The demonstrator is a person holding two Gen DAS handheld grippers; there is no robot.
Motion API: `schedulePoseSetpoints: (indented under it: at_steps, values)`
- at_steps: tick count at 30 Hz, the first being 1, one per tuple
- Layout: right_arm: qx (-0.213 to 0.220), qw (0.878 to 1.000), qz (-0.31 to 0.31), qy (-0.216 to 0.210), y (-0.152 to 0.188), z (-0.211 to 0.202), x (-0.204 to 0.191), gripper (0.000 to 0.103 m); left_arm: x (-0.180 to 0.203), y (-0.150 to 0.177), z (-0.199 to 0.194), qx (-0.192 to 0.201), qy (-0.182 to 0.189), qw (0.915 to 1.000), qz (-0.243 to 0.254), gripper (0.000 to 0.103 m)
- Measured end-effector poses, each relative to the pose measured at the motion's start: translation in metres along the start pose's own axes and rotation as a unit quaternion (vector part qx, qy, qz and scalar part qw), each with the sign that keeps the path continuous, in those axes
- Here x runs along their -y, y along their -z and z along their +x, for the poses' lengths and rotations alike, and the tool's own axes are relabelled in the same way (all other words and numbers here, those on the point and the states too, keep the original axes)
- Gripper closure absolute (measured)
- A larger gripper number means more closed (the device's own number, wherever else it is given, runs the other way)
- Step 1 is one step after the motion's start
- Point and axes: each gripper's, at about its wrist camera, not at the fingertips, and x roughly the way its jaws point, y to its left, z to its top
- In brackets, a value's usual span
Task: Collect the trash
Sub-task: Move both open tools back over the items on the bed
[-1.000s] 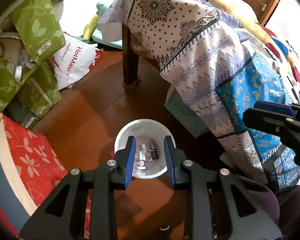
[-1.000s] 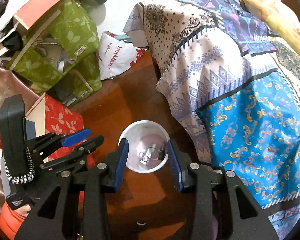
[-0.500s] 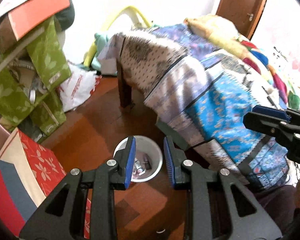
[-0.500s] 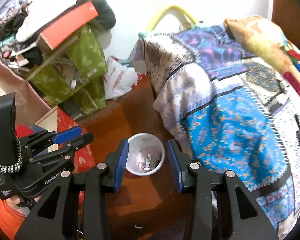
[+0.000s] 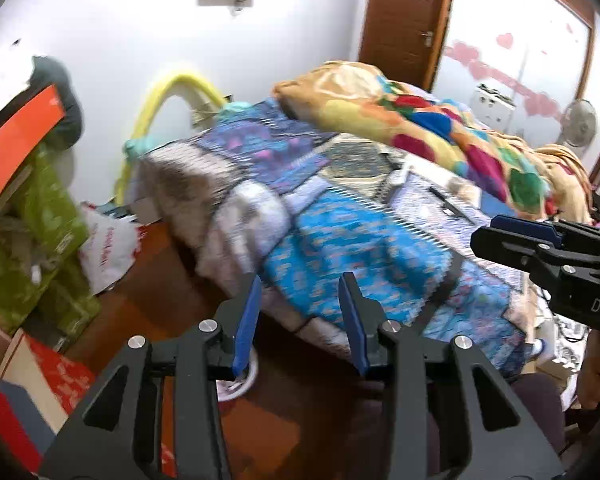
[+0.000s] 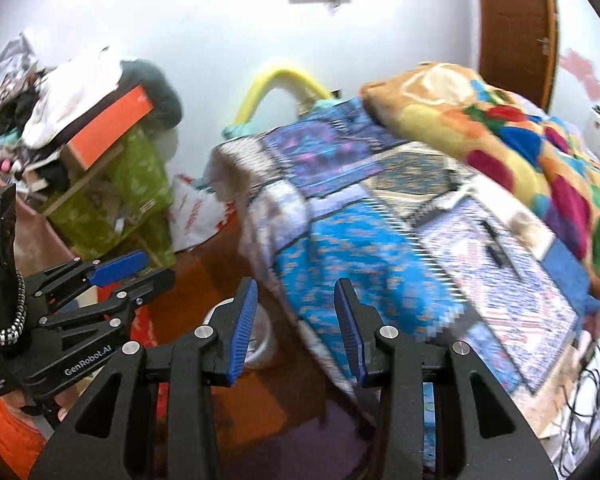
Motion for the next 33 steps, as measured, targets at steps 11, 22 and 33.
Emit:
schedulePoseSetpoints:
  at_steps: [11, 22, 33]
  values:
    - [0.015, 0.994, 0.068, 0.080, 0.015, -0.038, 0.112, 0.066, 0.109, -0.033, 0.055, -0.017, 0.048, 0.9977, 0.046, 0.063]
    - [-0.001, 0.984, 0.118, 0.135, 0.031, -0.032, 0.211, 0.066, 0.184, -0.057, 0.148, -0.060, 0.074, 0.9939, 0.056, 0.059]
    - [-0.028, 0.975, 0.168, 0.140, 0.044, 0.018, 0.277, 0.066, 0.222, -0.069, 0.247, -0.115, 0.079, 0.9901, 0.015, 0.059]
